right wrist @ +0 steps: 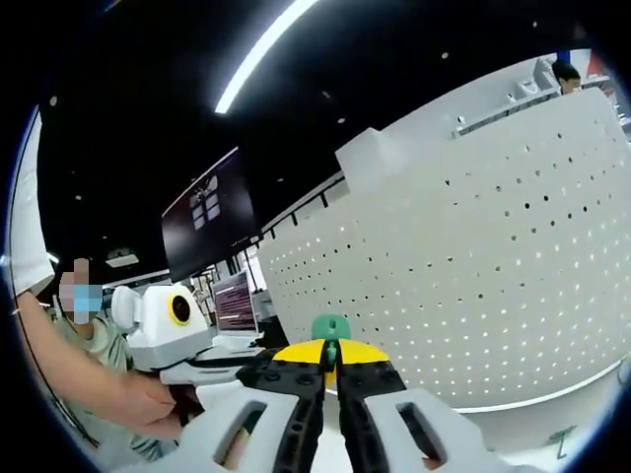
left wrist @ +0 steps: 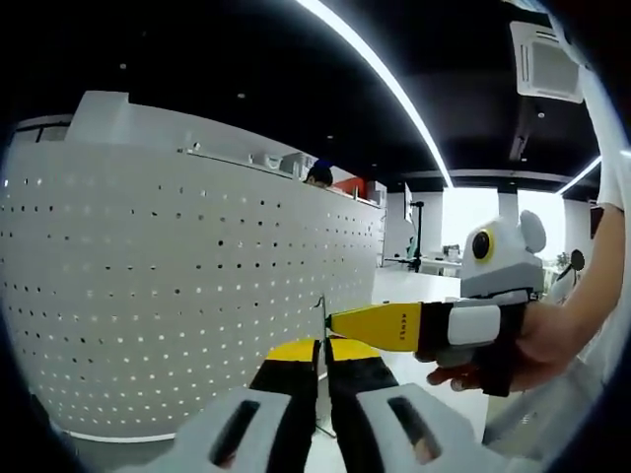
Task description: Insert the hook assembly into the mounting plate slot until the hook locks in place.
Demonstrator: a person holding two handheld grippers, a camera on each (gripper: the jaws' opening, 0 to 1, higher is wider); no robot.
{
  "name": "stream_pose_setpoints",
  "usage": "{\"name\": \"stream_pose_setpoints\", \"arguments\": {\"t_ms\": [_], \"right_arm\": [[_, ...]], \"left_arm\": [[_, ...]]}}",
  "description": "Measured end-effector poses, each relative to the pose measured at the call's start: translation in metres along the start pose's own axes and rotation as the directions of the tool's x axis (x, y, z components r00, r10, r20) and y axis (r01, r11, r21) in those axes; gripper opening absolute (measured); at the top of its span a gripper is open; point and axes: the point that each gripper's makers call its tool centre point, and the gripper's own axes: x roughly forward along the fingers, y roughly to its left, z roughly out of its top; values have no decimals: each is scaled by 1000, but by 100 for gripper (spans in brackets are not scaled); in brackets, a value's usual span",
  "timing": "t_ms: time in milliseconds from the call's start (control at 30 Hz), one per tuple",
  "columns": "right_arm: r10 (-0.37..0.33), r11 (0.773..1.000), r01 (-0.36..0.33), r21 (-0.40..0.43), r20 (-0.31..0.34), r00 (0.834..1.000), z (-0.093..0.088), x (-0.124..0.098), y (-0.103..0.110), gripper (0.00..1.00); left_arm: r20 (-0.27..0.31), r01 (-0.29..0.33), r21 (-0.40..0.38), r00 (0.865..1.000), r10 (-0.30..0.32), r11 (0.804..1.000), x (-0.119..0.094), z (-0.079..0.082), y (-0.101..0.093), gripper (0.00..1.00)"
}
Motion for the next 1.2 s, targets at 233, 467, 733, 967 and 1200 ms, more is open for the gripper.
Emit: {"name": "stream_pose_setpoints", "arguments": {"t_ms": [233,467,733,967,1200], "right_arm": [[1,1000,-1,-3,4,1000,4,1,2,0],[10,1000,-10,11,-2,1000,1,0,2,0],[16,999,-16,29,-6,1000,0,0,3,1],[8,1000,-8,14,-6,1000,2,-1,1,1],[-89,954,78,-291,-25,996,17,-2,-9,1]], "left_arm": [[-6,-11,2,1000,11,1000,0,1,2,11],[-36,-29,-30,999,28,999,0,-9,7,38],[-47,-43,-37,998,41,998,2,-16,9,68],[-51,-45,-21,998,44,999,1,-17,9,69],[-55,-54,-22,997,53,998,-2,-21,10,67]]}}
